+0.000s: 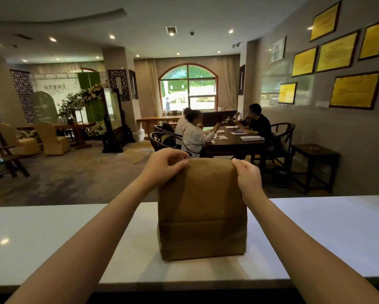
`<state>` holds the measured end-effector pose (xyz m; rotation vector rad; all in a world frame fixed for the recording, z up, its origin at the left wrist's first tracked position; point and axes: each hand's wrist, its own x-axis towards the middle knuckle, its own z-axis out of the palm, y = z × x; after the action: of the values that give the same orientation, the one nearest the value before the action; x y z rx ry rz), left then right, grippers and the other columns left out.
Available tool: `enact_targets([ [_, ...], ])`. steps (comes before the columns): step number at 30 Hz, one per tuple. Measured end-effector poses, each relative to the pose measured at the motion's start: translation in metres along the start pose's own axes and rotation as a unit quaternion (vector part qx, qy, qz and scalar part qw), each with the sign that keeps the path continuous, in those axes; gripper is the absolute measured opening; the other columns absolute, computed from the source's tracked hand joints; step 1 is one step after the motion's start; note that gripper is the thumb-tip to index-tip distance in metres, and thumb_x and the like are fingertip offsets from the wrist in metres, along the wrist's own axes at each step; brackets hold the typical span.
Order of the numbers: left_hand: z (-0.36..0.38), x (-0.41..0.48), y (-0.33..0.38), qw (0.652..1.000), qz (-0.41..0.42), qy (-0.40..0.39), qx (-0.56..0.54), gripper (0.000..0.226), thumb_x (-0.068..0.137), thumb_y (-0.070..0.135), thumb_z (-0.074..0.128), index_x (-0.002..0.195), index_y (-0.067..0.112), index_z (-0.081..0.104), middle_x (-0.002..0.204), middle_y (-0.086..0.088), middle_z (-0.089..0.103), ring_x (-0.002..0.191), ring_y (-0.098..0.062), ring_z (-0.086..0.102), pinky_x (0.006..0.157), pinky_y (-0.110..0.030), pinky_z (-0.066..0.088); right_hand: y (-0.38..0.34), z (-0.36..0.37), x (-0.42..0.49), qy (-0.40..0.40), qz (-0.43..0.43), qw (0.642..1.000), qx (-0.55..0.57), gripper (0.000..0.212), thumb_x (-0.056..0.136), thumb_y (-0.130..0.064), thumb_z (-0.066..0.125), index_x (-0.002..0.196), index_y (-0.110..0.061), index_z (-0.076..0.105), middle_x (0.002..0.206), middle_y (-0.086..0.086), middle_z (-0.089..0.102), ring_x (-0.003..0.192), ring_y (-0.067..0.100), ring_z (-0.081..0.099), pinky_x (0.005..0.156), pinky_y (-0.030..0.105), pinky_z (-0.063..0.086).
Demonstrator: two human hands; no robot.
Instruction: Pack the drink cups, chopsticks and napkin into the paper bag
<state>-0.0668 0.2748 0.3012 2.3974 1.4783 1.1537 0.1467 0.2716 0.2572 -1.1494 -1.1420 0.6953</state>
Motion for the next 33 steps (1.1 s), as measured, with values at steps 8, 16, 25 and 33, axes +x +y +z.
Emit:
enact_targets([
  [8,-0.002,0.012,0.003,0.997,-0.014,-0.058,0.049,0.021,0.088,0.028,0.056,0.1,0.013,0.066,0.086,0.006,0.057,0.075,-0.002,0.049,0.064,-0.014,0.037,-0.009,-0.016,0.008,-0.057,-0.06,0.988,-0.129,0.028,0.094,-0.03,0.05,0.104,-0.008,0.064,0.086,-0.001,0.058,0.084,0.012,0.052,0.068,0.021,0.042],
  [16,-0.005,0.013,0.009,0.995,-0.025,-0.091,0.042,0.021,0.088,0.028,0.056,0.098,0.012,0.066,0.08,0.008,0.055,0.071,-0.001,0.049,0.06,-0.012,0.036,-0.048,0.011,0.012,-0.201,-0.274,0.821,-0.458,0.028,0.092,-0.038,0.05,0.112,-0.027,0.065,0.113,-0.003,0.067,0.114,0.019,0.05,0.099,0.039,0.027],
  [25,-0.003,0.02,0.008,0.994,-0.039,-0.088,0.059,0.026,0.087,0.037,0.056,0.097,0.017,0.069,0.082,0.006,0.061,0.071,-0.002,0.054,0.059,-0.014,0.041,-0.057,0.012,0.023,-0.244,-0.178,0.863,-0.406,0.027,0.088,-0.038,0.059,0.107,-0.022,0.07,0.109,0.002,0.07,0.107,0.022,0.058,0.101,0.048,0.041],
  [33,0.017,0.028,0.056,0.968,0.017,0.131,0.213,0.036,0.094,0.038,0.035,0.111,0.018,0.06,0.104,-0.005,0.069,0.093,-0.022,0.062,0.085,-0.039,0.047,-0.061,0.013,0.007,-0.224,-0.214,0.827,-0.469,0.032,0.092,-0.042,0.049,0.117,-0.025,0.06,0.115,0.002,0.065,0.115,0.025,0.052,0.096,0.046,0.03],
])
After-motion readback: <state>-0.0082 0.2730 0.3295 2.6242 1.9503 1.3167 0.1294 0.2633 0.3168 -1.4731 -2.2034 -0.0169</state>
